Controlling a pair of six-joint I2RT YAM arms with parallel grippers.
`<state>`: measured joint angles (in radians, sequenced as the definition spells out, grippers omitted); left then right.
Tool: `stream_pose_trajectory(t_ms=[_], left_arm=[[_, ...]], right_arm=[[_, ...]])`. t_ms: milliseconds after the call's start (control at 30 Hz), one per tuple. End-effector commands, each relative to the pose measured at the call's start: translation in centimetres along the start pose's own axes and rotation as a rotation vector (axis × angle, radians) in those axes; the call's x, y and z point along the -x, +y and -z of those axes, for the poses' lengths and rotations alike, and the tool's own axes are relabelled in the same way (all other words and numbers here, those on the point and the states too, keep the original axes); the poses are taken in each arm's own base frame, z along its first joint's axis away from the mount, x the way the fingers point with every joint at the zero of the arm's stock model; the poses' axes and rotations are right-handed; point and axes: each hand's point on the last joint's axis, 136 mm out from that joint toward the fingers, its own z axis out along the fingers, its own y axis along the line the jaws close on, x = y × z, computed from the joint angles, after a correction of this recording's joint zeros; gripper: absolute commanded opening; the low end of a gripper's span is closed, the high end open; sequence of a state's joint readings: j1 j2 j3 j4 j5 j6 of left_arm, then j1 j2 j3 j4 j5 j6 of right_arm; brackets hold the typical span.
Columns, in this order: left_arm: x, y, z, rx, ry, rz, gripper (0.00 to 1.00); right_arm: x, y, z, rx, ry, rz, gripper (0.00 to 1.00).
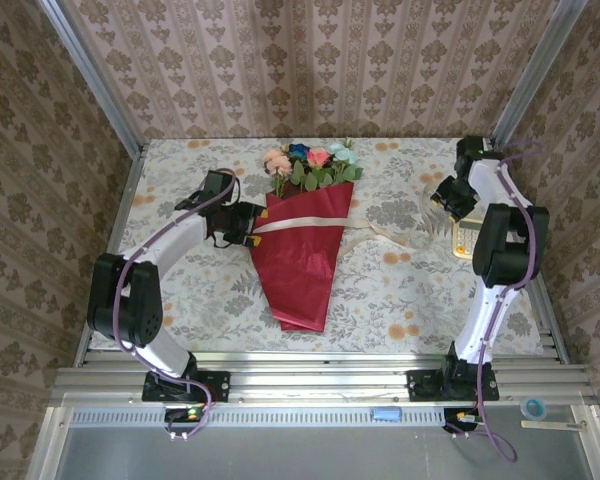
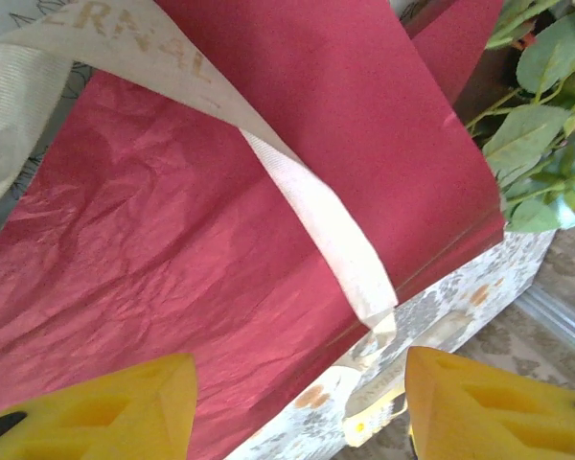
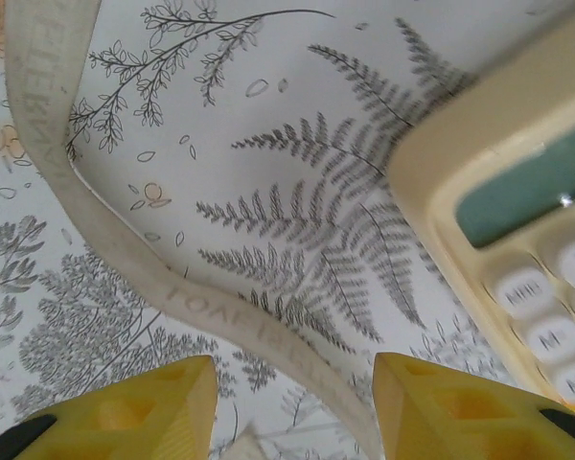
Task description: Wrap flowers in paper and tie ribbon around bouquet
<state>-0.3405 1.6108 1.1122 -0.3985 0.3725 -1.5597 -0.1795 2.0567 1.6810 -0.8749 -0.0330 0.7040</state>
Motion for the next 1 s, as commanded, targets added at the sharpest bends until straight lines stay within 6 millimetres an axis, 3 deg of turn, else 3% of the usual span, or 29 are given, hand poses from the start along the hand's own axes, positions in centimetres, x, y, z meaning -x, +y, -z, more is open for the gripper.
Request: stream_pose_trajectory(t_ms=[0,200,400,567,633,800,967], left_arm=[[0.6,0.5,-0.4,-0.01,-0.023,0.116,0.58],[0.9,0.5,-1.4,-0.002,-0.018,0.168,0.58],[1.1,0.8,-2.2,0.003,-0.022,0.223,0.59],[1.4,0.7,-3.3,0.011,-0.025,0.263,0.59],[1.7,0.7,-3.7,0.021,-0.033,0.27,0.59],[2.3,1.4,-4.8,0.055,-0.042,0.311,0.59],[4.0,1.9,-5.1,0.062,-0.1,0.339,0.59]], right_arm=[[0.7,1.1,-0.4,0.007,0.001,0.069,0.48],[3.2,5.5,-2.0,0.143,-0.043,0.11,0.51],[2.8,7.8,-5.0,0.103,0.018,0.15,0.51],[2.0,7.4,-7.2,0.043,0.082,0.118,0.39],[1.8,7.2,-7.5,0.029,0.089,0.116,0.28],[1.8,6.5,-6.2,-0.006,0.068,0.132,0.01],[1.2,6.5,-3.2,0.035,-0.005,0.151,0.0]])
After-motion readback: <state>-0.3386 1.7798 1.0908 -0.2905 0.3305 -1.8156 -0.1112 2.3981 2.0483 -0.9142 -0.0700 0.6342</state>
